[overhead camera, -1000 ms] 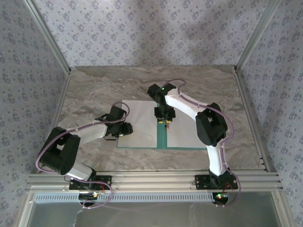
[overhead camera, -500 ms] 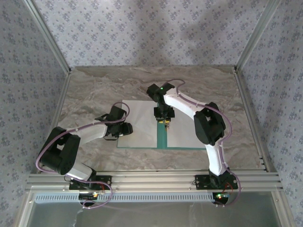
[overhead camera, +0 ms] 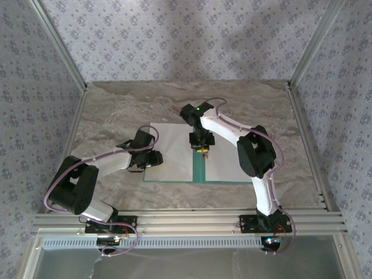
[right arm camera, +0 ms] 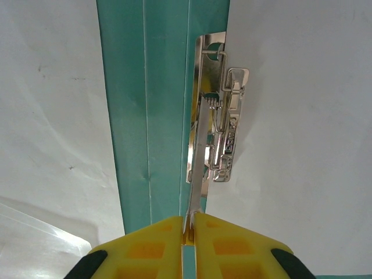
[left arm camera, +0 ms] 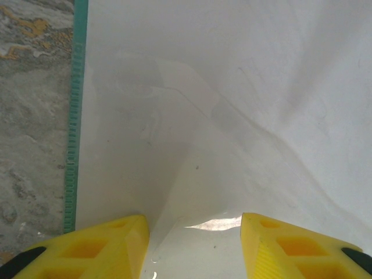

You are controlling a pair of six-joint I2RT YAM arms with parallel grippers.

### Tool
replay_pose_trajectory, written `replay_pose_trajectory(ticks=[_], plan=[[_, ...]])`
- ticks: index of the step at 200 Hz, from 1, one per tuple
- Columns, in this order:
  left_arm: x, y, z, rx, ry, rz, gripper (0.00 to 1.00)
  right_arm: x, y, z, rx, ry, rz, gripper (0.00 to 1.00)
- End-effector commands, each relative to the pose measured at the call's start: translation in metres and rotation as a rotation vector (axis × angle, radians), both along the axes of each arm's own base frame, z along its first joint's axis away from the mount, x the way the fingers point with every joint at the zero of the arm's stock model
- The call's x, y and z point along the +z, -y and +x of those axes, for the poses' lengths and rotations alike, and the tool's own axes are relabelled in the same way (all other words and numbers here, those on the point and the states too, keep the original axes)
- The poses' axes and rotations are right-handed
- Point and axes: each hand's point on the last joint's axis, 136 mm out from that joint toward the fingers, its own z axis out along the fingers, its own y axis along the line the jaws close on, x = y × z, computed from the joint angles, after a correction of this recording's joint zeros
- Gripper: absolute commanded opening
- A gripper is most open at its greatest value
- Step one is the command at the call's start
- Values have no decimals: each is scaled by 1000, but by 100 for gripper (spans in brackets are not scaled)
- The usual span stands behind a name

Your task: Put the files into the folder

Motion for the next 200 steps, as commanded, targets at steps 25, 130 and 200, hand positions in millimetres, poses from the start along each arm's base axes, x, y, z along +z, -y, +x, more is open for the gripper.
replay_pose_trajectory(ticks=[25, 130, 200], plan=[[-21, -10, -18, -11, -95, 49, 48, -1, 11, -9, 54, -32, -87, 13], [-22, -14, -19, 16, -101, 57, 48, -9, 23, -17, 65, -55, -150, 13], [-23, -14, -19, 23, -109, 59, 48, -20, 25, -22, 61, -70, -155, 12]])
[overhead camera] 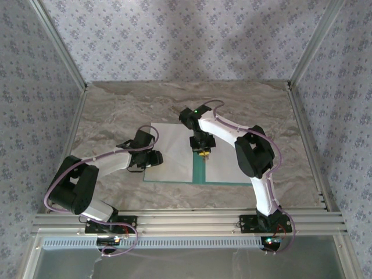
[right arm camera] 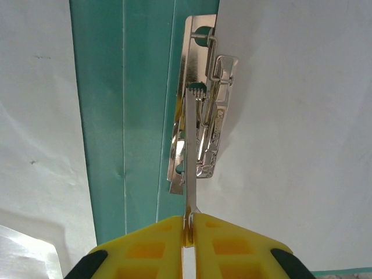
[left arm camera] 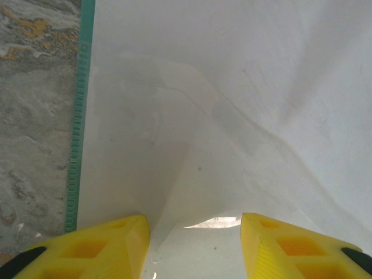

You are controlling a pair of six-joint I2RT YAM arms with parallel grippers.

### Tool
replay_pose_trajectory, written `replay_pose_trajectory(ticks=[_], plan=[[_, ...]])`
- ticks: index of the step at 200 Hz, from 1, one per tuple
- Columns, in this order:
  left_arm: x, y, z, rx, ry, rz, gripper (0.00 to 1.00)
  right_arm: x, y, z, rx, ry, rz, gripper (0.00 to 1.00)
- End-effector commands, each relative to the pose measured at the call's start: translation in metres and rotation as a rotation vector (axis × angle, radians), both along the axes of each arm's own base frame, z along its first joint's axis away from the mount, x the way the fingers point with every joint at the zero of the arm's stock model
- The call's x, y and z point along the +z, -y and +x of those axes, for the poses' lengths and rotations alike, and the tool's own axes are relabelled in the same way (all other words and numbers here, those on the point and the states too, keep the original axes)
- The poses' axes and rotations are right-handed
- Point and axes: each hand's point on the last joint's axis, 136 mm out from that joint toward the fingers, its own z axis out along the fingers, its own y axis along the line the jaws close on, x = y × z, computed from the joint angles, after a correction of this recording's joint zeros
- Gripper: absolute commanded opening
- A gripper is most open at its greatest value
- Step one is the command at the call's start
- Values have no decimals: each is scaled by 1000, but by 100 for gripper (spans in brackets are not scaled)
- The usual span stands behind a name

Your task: Put the files into the folder

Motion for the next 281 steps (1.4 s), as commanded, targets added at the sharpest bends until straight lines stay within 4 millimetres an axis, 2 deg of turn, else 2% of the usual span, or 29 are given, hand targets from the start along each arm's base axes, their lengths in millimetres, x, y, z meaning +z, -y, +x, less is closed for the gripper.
replay_pose_trajectory(ticks=[1, 281], plan=[[-22, -14, -19, 18, -107, 59, 48, -11, 15, -11, 6, -46, -78, 12], [-23, -12, -18, 15, -122, 54, 48, -38, 21, -25, -3, -95, -83, 10]])
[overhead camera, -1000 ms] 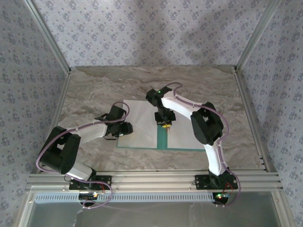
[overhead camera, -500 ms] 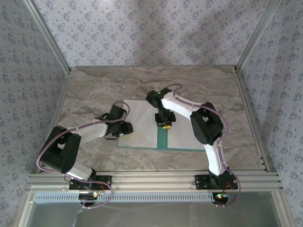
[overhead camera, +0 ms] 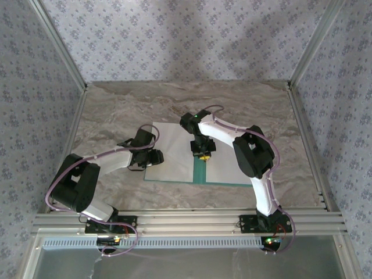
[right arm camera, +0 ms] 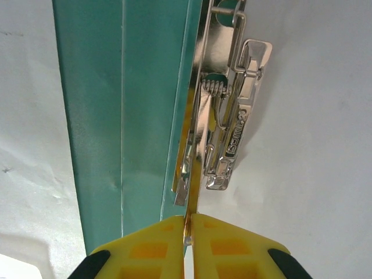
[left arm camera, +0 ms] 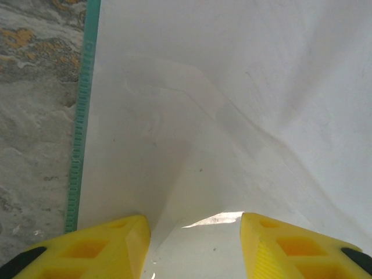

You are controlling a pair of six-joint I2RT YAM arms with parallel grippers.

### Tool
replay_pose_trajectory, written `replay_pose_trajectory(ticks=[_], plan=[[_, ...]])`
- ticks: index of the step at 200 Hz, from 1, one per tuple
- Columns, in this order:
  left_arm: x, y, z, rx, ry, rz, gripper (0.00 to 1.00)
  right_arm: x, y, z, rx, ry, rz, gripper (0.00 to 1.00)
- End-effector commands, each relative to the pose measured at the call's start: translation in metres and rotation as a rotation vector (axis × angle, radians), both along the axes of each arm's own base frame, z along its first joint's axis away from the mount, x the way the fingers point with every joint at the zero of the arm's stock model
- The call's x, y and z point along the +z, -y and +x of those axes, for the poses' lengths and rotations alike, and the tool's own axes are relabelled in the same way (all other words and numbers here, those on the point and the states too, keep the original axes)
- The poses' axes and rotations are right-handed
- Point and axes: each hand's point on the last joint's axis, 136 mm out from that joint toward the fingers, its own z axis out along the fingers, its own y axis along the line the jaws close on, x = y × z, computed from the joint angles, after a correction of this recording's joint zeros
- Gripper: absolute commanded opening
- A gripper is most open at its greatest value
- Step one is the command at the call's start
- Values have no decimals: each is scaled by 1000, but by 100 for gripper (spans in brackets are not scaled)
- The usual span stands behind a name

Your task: Put the files into the folder

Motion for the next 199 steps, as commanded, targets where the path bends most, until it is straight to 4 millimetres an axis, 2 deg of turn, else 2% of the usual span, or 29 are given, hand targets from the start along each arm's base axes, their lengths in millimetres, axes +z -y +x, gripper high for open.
replay_pose_trajectory(ticks=[1, 91, 199], plan=[[-24, -16, -23, 16, -117, 64, 48, -16, 18, -16, -1, -70, -85, 10], [-24, -18, -24, 18, -118, 68, 48, -17, 31, -16, 1, -68, -132, 8], [-21, -17, -22, 10, -118, 70, 48, -28, 29, -19, -14, -86, -90, 6]])
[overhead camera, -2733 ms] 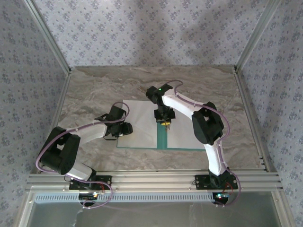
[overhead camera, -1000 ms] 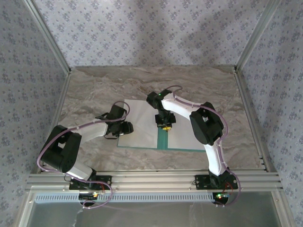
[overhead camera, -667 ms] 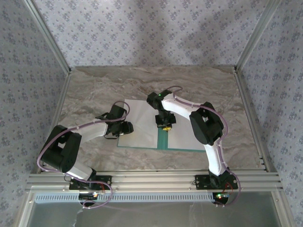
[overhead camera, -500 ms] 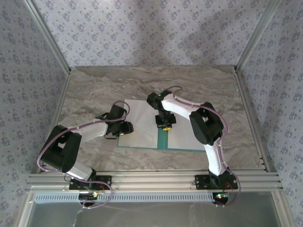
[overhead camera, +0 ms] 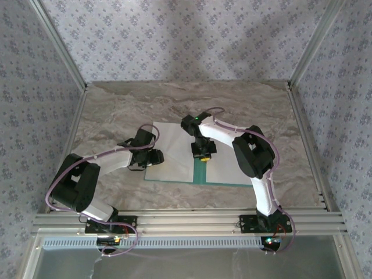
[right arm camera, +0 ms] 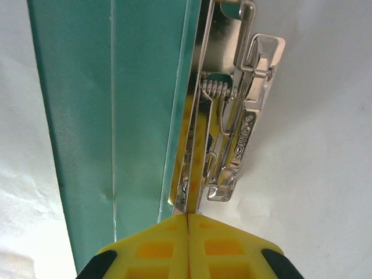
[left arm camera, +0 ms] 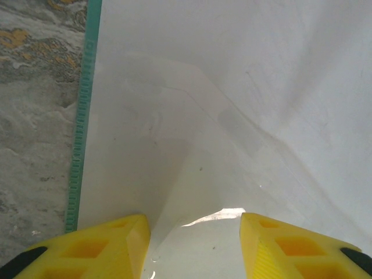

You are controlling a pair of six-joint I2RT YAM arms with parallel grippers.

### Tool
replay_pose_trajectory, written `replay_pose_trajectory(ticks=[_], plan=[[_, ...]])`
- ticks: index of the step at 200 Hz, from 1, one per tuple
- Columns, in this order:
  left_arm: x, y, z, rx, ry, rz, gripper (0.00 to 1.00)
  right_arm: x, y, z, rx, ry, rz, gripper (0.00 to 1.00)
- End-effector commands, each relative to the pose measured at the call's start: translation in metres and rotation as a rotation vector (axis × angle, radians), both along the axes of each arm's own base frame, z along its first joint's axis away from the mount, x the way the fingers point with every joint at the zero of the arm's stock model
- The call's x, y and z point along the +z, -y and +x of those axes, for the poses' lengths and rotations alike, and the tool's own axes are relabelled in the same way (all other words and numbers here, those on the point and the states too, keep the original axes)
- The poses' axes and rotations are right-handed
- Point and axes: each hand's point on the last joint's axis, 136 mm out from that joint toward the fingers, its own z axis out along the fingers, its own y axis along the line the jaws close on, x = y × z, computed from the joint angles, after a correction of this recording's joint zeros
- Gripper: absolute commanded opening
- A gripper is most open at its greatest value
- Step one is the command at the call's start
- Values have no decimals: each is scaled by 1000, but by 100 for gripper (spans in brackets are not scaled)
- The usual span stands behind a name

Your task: Put the files into the folder

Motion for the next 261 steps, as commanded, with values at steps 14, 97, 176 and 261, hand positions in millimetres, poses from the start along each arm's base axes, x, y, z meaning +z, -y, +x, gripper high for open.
replay_pose_trajectory(ticks=[14, 97, 176, 261], plan=[[-21, -17, -22, 7, -114, 72, 48, -20, 25, -17, -15, -87, -81, 5], [-19, -16, -21, -1, -116, 75, 48, -29, 20, -20, -41, -105, 4, 0], [-22, -16, -23, 2, -123, 77, 48, -31, 10, -20, -75, -101, 117, 0], [-24, -17, -24, 5, -124, 75, 48, -13, -2, -13, -86, -75, 202, 0]])
